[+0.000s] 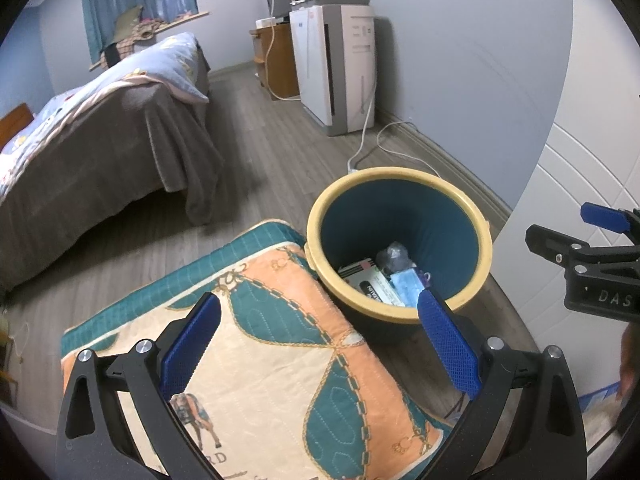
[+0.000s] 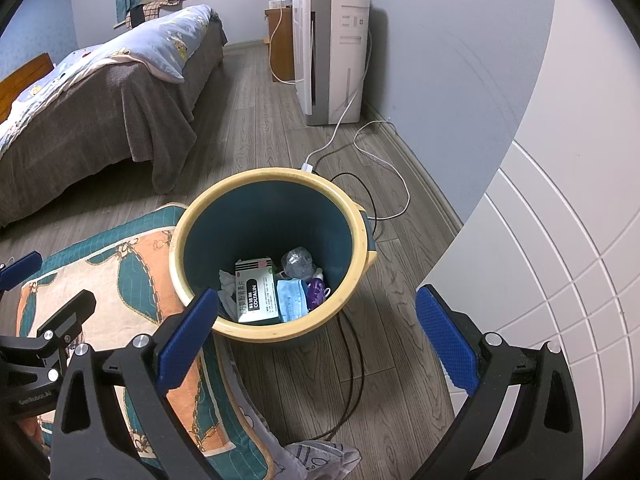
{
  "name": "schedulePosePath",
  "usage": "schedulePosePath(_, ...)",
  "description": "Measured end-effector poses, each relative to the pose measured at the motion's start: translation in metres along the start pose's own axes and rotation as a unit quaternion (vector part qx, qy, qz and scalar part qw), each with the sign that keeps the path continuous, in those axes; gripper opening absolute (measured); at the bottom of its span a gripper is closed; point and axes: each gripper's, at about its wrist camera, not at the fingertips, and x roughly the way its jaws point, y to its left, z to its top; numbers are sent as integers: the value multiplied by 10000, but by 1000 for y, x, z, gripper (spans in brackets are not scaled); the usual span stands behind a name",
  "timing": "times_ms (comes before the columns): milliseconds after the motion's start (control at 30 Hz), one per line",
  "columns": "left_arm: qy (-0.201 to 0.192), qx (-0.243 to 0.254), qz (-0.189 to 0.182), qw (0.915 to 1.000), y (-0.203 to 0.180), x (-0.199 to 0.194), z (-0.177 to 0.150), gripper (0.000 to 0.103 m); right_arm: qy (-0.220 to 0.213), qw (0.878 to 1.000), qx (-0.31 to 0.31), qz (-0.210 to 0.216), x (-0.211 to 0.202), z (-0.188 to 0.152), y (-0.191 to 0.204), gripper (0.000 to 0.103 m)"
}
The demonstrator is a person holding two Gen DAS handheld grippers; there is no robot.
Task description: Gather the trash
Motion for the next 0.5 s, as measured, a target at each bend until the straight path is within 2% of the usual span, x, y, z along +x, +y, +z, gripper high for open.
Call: schedulePosePath(500,58,189,-90,9998,-8,2,-2,98,28,10000,19,-35,0,-1,-1,97)
